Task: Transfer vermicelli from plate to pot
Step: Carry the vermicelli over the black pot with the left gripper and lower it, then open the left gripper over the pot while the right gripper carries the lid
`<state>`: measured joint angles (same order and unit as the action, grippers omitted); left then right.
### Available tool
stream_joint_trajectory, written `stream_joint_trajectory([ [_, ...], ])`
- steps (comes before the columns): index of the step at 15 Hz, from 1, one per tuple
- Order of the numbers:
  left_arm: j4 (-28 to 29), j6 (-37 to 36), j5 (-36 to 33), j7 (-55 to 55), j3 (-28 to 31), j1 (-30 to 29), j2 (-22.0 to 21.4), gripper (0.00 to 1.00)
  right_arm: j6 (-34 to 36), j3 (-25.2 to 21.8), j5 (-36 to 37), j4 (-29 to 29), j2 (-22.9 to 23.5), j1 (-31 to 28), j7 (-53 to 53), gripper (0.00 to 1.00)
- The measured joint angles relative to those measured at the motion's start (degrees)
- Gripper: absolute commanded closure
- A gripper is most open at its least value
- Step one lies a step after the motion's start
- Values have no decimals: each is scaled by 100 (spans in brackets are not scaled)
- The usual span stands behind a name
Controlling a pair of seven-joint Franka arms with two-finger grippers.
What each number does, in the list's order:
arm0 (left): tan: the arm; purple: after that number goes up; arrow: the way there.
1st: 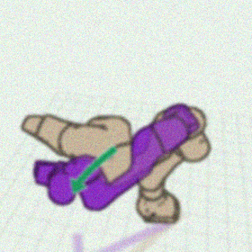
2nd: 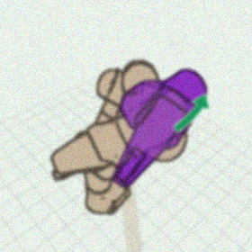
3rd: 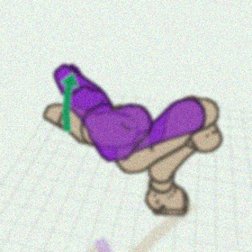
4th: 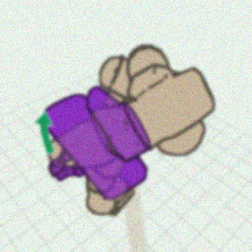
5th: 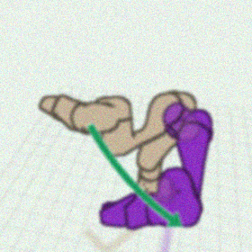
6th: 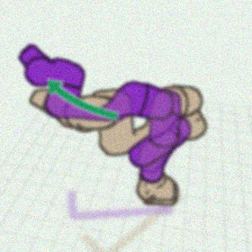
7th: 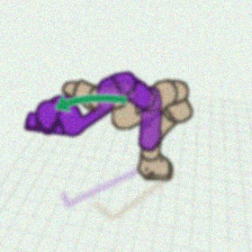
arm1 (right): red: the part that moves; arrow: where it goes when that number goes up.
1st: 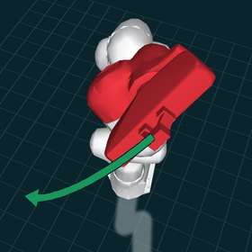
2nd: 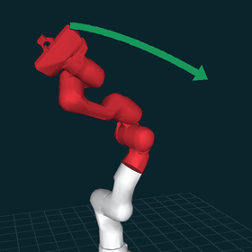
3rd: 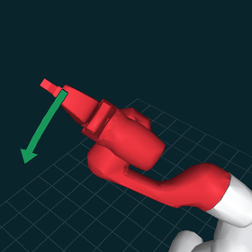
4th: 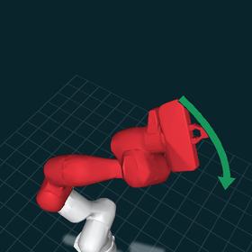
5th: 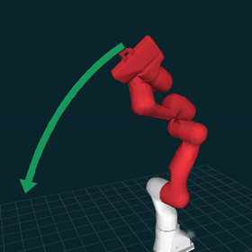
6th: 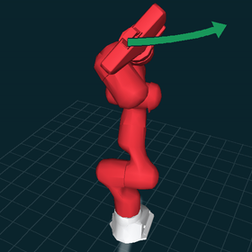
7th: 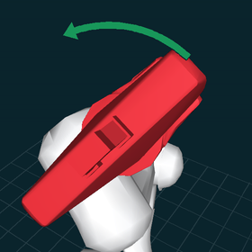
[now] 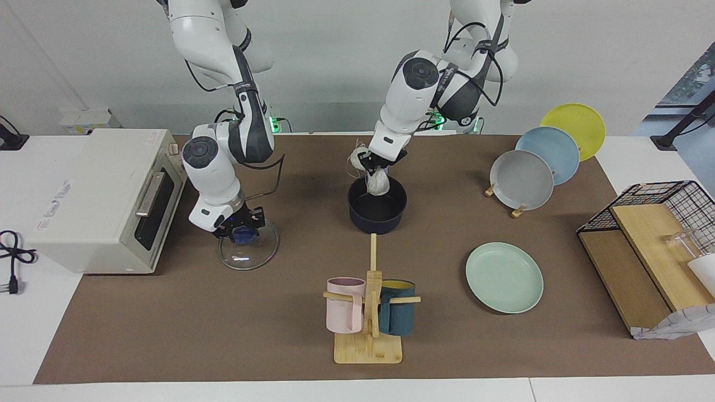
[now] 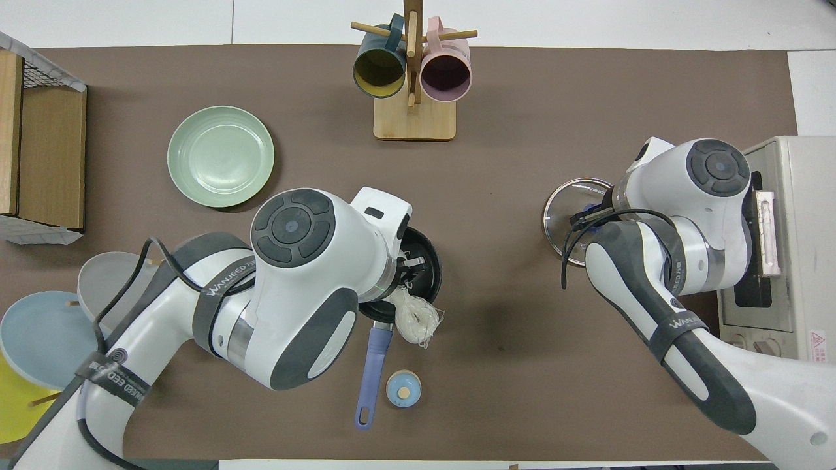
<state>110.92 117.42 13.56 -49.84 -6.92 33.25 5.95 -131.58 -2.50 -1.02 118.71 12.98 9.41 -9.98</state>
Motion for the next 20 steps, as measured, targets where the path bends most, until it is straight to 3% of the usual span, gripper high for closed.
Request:
stream_joint_trajectory([
  [3, 280, 463, 1, 29, 24, 2, 143, 100, 337, 5, 0, -207, 21, 18, -46, 51],
  [4, 318, 587, 1, 37, 35, 1, 213, 100, 528, 10, 0, -372, 42, 42, -47, 56],
  [8, 344, 1007, 3, 214, 72, 0, 563, 100, 980, 21, 0, -827, 104, 166, -47, 99],
  [14, 342, 1146, 3, 745, 132, -199, 786, 99, 1965, 32, 0, -1717, 256, 572, 446, 100],
  [15, 336, 1144, 3, 852, 133, -243, 787, 1, 2020, 34, 0, -1814, 284, 662, 532, 100],
  [17, 202, 943, 3, 1005, 136, -284, 778, 0, 2077, 35, 1, -1925, 331, 766, 621, 100],
  [20, -725, -696, 3, 1031, 178, -399, 537, 0, 2456, 36, 2, -2297, 401, 858, 750, 100],
])
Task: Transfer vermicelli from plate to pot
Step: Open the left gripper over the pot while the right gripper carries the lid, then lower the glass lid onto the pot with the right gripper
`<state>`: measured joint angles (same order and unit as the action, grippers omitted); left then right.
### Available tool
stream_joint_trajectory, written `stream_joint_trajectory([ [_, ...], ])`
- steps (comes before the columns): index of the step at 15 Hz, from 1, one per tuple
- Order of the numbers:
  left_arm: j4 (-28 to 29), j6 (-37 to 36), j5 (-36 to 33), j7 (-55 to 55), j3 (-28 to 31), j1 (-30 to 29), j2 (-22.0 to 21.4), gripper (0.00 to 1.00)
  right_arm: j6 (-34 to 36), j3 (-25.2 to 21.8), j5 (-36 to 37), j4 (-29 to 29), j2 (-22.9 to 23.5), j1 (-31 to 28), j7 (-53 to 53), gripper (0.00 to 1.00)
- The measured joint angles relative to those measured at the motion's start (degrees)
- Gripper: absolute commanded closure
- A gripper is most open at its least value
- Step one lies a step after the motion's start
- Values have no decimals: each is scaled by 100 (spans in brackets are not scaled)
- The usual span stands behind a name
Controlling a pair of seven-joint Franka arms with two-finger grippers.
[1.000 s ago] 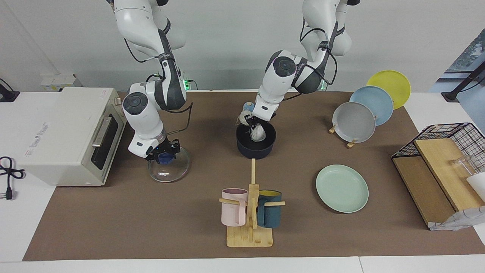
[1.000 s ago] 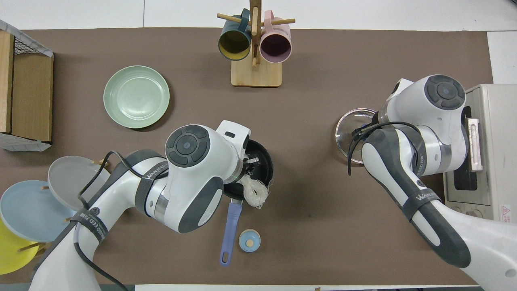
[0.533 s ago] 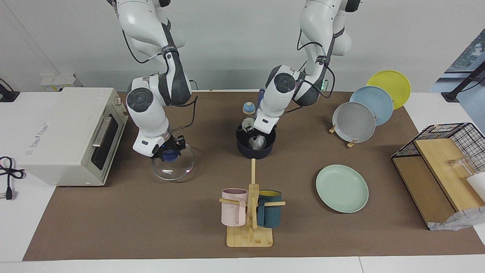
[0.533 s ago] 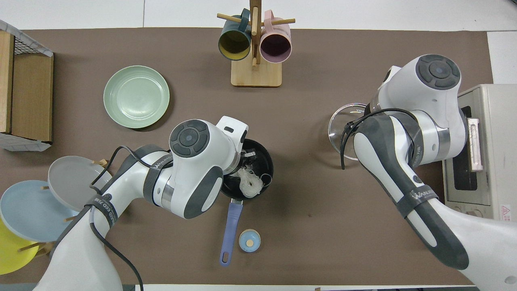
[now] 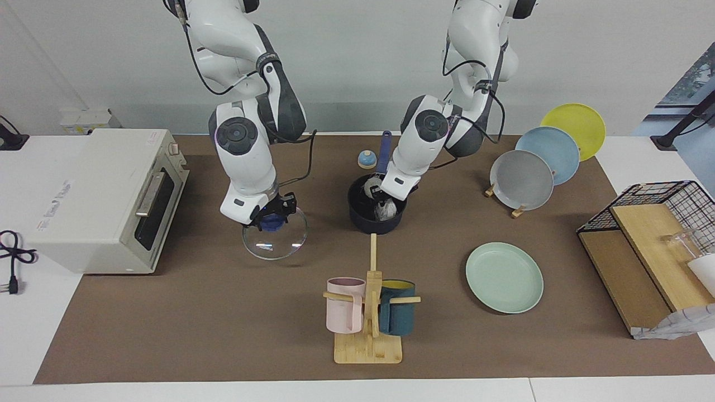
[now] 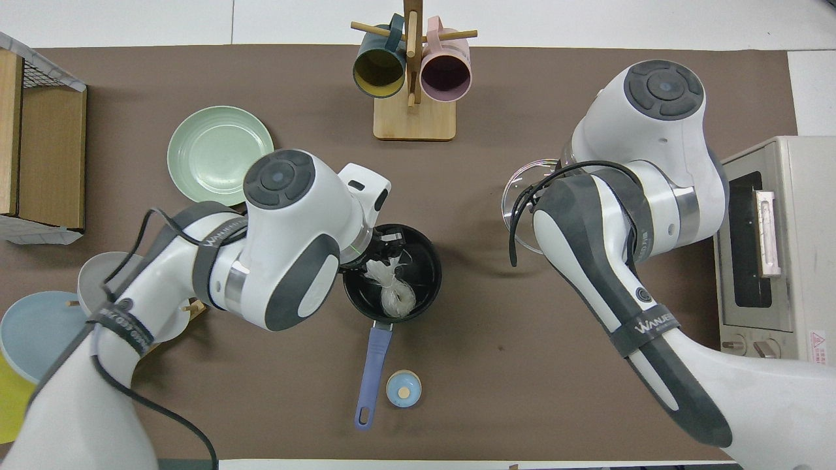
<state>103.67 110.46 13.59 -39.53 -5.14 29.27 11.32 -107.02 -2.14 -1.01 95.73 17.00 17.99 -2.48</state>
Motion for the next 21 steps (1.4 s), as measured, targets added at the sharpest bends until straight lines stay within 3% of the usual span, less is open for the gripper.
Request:
stream_joint_trajectory([
  [3, -988, -1543, -1, 38, 44, -672, -683, 0, 423, 2, 2, -495, 83, 278, 364, 100],
  [7, -1220, -2267, -193, 791, 175, -1609, -1431, 0, 488, 26, -8, -668, 155, 588, 1094, 100],
  [13, -1169, -2333, -652, 2897, 268, -2541, -1509, 0, 292, 83, -6, -804, 226, 1871, 3206, 100],
  [21, -1047, -2303, -1162, 3199, 233, -2637, -1509, 0, -208, 85, 1, -803, 651, 2559, 3913, 100],
])
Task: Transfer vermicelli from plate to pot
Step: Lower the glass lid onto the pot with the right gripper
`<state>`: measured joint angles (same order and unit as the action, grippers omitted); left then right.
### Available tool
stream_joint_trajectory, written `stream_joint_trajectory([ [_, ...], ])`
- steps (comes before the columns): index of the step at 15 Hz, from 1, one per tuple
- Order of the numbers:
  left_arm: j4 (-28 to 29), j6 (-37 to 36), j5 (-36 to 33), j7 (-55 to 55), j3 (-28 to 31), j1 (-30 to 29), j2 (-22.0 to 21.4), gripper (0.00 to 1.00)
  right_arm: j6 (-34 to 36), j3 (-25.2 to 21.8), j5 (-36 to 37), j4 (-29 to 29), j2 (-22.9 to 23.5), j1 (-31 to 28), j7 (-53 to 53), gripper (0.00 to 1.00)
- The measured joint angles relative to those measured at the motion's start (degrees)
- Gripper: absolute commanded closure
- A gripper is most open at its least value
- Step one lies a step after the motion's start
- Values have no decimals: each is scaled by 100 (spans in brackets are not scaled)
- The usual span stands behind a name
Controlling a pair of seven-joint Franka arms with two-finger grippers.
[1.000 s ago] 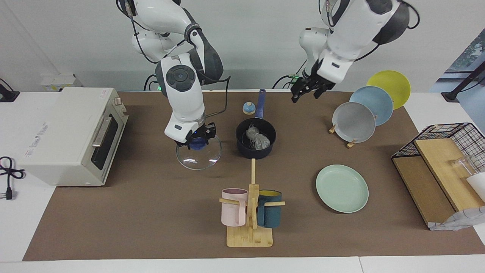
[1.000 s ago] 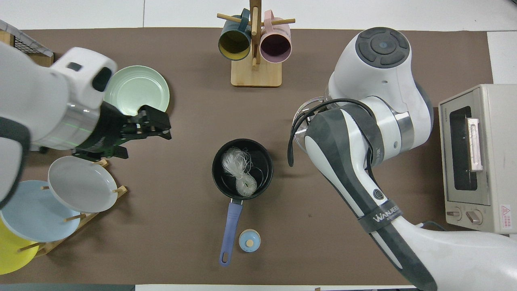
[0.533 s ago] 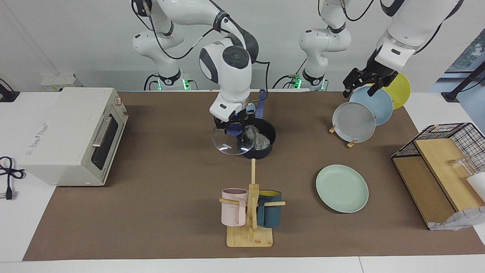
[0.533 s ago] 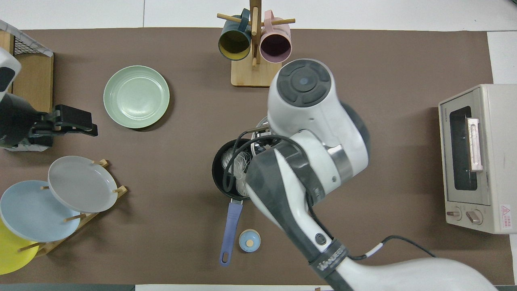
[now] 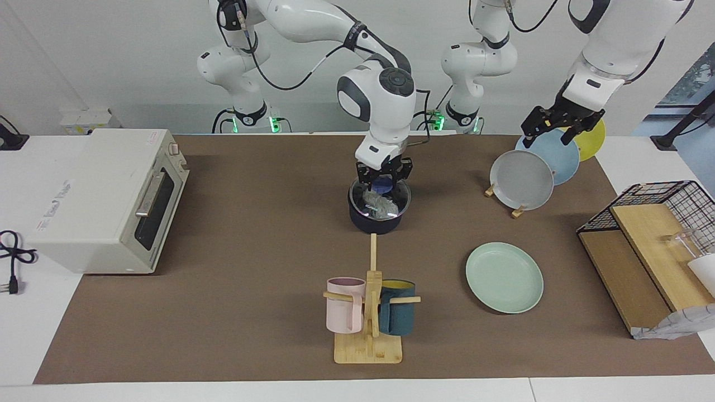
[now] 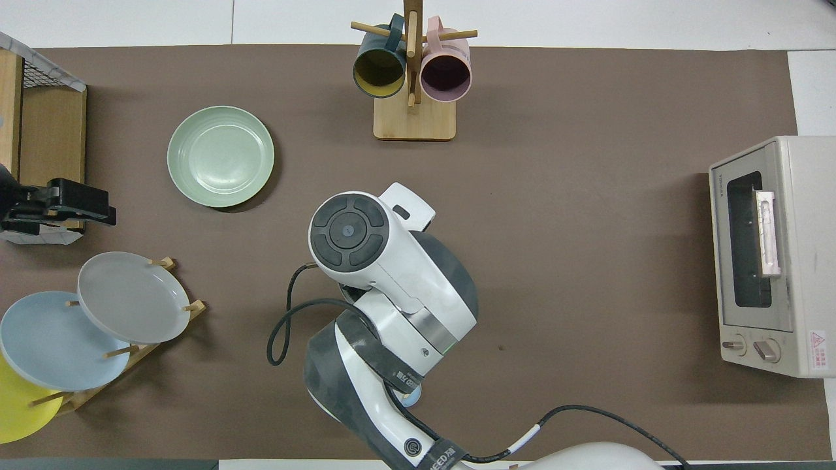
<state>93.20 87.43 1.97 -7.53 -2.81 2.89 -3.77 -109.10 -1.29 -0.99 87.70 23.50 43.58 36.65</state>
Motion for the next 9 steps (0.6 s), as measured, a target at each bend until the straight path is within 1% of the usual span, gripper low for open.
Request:
stream_joint_trajectory([
  [4, 116, 163, -162, 44, -18, 0, 14, 0, 2, -7, 0, 16, 48, 18, 1, 100],
  [9, 368, 360, -169, 65, -56, 15, 26, 0, 18, -8, -1, 15, 46, 18, 1, 100],
])
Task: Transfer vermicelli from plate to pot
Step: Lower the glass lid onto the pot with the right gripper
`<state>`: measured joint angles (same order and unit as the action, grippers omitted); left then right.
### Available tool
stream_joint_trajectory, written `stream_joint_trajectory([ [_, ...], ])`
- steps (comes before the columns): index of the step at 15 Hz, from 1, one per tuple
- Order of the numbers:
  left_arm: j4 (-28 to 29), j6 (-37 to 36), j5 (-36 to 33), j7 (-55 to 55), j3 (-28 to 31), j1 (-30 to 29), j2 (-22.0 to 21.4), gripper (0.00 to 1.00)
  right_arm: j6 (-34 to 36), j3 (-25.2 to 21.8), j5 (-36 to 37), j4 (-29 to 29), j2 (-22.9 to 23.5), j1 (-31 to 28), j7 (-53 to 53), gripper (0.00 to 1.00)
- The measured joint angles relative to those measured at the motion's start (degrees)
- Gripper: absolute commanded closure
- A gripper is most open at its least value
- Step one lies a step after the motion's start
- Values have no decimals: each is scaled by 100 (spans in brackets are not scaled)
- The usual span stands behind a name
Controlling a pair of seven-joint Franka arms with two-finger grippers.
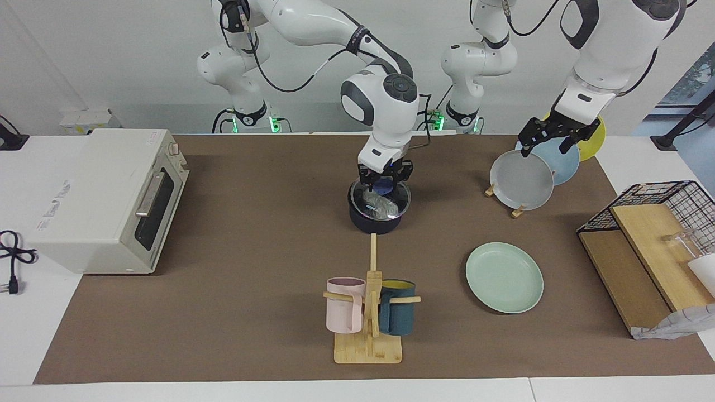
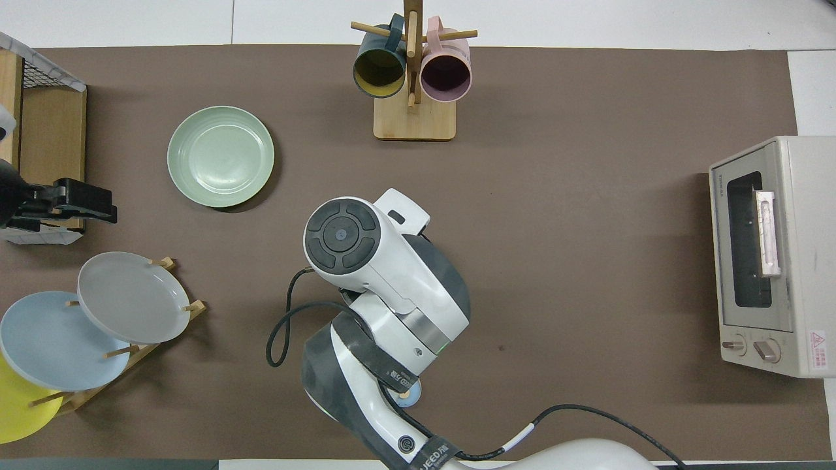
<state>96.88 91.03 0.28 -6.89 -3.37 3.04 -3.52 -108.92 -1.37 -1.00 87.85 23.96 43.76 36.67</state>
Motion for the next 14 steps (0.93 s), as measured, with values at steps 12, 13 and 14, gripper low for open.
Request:
stream_joint_trajectory([
  [12, 38, 41, 0, 1, -35, 61, 1, 0, 303, -21, -1, 6, -12, -2, 0, 100],
  [13, 38, 41, 0, 1, -35, 61, 1, 0, 303, -21, -1, 6, -12, -2, 0, 100],
  [14, 38, 41, 0, 1, -35, 61, 1, 0, 301, -21, -2, 6, -12, -2, 1, 100],
])
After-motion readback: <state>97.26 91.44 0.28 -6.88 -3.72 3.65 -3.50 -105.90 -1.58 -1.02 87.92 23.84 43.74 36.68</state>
